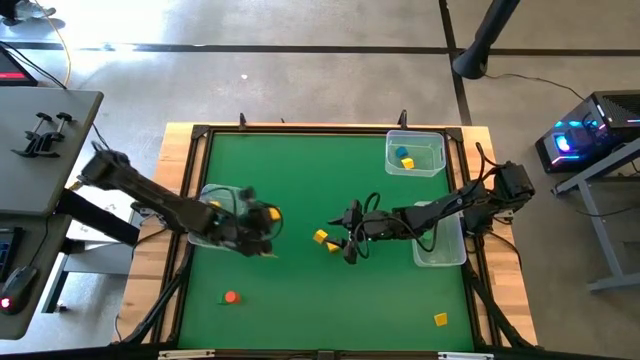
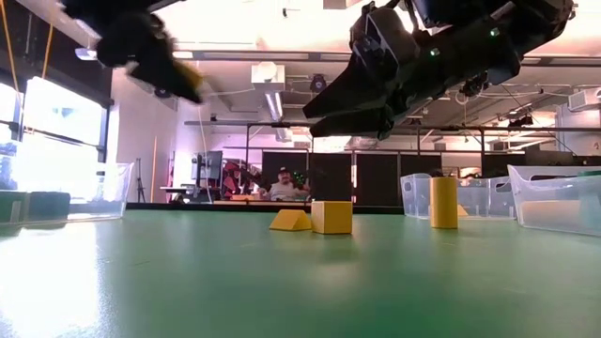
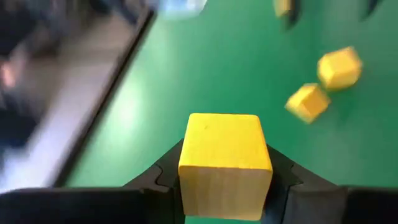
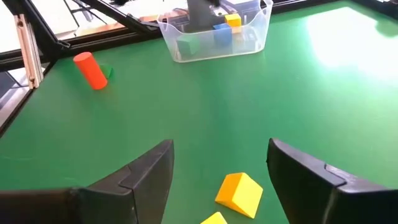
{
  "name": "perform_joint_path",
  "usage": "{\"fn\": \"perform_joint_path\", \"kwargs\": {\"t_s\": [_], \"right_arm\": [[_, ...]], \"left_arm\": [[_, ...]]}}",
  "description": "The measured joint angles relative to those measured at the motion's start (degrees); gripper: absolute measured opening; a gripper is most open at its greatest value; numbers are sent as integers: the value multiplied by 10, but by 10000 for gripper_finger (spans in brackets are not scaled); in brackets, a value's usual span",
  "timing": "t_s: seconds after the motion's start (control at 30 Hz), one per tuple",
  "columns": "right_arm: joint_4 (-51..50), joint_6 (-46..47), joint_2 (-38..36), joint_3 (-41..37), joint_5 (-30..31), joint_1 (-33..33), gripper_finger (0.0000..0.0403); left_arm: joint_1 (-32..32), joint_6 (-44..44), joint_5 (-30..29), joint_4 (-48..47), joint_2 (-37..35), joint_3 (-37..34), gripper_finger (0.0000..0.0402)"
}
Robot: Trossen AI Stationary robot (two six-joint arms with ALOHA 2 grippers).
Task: Sort blocks by size
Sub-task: Put the yellow square block into the left transparent bin, then put the yellow cylindrical block into the bottom right transparent bin
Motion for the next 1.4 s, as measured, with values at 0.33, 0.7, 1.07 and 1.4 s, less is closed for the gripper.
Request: {"fn": "perform_joint_path", "kwargs": {"t_s": [0.33,0.7,1.07,1.4], "right_arm": [[0,-3,0,0,-1,0,248],[0,-4,0,0,-1,0,248],[0,-4,0,0,-1,0,248],[3,-3,2,0,-1,0,248]], "left_arm": [[-13,-418,69,-318,-101,-50,114],[-11,-562,97,-303,-104,-148,115],[-11,-584,97,-304,-104,-155,191],[-19,-555,80,-306,-133,-117,227]]}}
